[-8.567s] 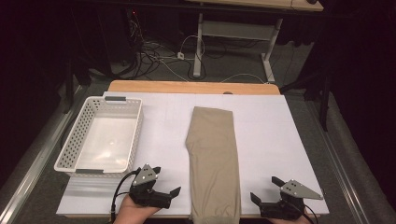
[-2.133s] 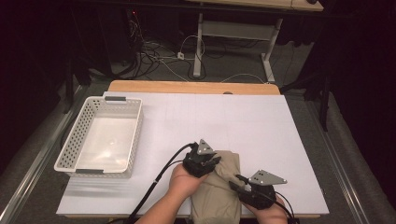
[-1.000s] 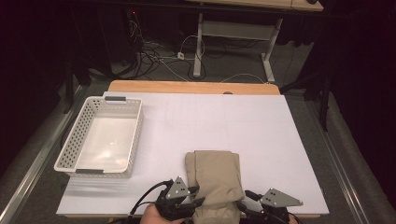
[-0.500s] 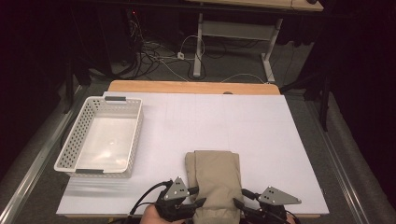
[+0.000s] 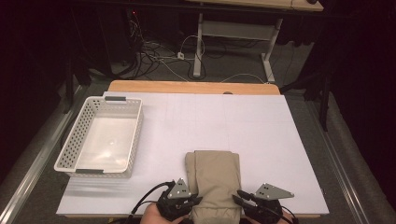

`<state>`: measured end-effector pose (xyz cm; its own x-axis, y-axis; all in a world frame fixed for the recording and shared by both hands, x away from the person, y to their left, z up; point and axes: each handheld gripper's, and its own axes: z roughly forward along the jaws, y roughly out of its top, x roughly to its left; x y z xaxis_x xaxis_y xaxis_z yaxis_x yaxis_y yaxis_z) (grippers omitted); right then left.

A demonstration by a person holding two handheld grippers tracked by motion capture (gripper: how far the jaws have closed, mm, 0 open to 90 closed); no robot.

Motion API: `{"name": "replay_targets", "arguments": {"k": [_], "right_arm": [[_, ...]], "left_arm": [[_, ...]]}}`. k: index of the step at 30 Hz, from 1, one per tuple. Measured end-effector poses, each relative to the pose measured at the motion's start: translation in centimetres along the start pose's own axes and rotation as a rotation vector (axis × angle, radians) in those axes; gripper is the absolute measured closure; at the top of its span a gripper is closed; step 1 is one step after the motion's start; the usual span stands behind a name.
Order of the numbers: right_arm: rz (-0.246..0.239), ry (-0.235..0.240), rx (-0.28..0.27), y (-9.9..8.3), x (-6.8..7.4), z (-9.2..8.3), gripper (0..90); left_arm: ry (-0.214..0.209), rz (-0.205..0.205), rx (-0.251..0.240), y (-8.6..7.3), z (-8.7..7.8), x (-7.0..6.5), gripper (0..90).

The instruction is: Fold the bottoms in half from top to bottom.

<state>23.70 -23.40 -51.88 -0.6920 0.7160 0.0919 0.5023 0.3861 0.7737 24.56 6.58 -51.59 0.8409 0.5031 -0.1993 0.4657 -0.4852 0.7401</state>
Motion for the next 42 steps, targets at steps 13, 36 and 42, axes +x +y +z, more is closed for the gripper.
{"name": "replay_targets", "arguments": {"k": [13,36,42], "right_arm": [[-0.044,-0.006,-0.107,1.3,1.2,-2.9,84.1],[0.015,-0.014,-0.111,-0.2,0.4,-3.7,56.9],[0.017,-0.030,-0.105,0.8,-1.1,-2.3,55.3]], "left_arm": [[-0.004,0.034,-0.098,1.4,-2.8,-2.1,81.7],[0.063,-0.048,-0.120,0.1,-3.3,1.2,44.2],[0.134,-0.089,-0.124,-0.5,-3.3,3.9,41.9]]}}
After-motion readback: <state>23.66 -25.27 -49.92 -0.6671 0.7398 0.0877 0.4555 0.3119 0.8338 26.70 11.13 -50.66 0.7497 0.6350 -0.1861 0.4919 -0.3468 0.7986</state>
